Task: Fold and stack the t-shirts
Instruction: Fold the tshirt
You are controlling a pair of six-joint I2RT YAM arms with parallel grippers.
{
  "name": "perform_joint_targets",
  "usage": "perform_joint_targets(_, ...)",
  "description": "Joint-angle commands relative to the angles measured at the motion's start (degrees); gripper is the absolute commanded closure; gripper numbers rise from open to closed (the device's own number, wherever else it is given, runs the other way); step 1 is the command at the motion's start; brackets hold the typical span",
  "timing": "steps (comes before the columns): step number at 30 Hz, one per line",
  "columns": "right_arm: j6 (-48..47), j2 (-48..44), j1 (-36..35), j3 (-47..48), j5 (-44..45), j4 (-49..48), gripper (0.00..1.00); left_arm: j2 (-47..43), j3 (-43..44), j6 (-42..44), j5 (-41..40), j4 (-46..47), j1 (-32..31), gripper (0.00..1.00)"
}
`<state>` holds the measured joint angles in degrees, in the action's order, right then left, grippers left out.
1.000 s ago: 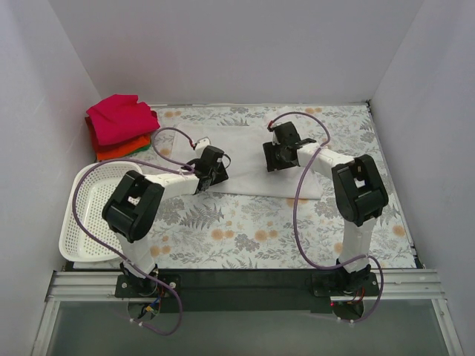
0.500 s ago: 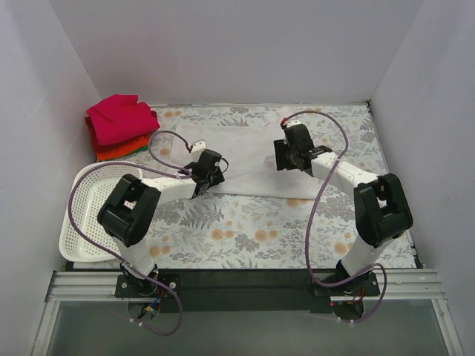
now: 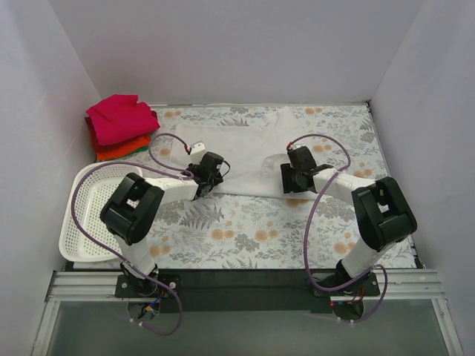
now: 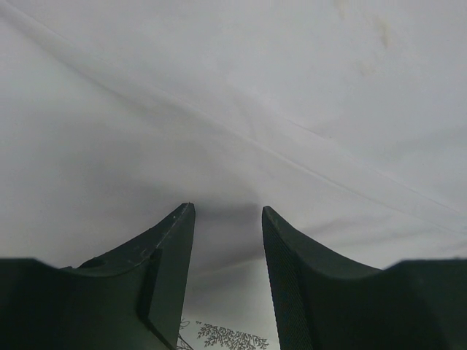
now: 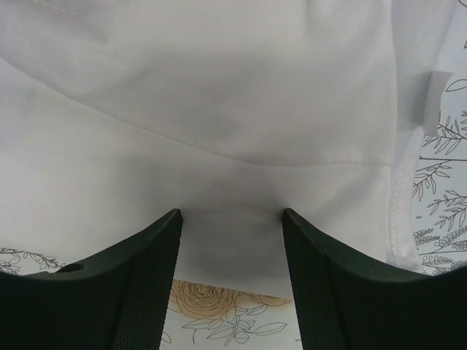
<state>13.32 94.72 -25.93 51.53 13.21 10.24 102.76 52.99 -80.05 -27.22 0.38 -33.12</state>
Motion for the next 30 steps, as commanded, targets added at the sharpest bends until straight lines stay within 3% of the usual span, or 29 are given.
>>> perform_joint_targets(1, 1.18, 0.03, 0.18, -2.39, -0.91, -2.15, 0.48, 0.25, -4.29, -2.12, -2.92, -5.57, 0.08, 0.59)
perform_joint_targets(7, 1.71, -3.04, 1.67, -7.84, -0.29, -1.19, 0.47, -2.56, -10.09, -4.76, -0.99, -5.83, -1.41, 0.60)
perform_joint_targets(12, 2.50, -7.08, 3.43, -11.09, -5.91, -1.28, 0.47, -2.92, -11.51, -6.86, -0.82, -6.62, -6.76, 0.60)
perform_joint_targets(18, 3.29, -14.19, 4.31, -15.49, -11.10, 0.57, 0.46, -4.49, -15.27, -9.33, -1.35, -10.66, -8.97, 0.60)
perform_joint_targets(24, 3.73, -22.63, 4.40, -18.75, -8.65, 5.84, 0.45, -15.82, -21.52, -10.65, 2.17, -12.42, -11.08, 0.60)
perform_joint_targets(30, 2.68, -25.81, 4.49, -11.99, -7.06, 7.87, 0.43, -26.11, -18.81, -9.16, 2.44, -15.32, -12.32, 0.57)
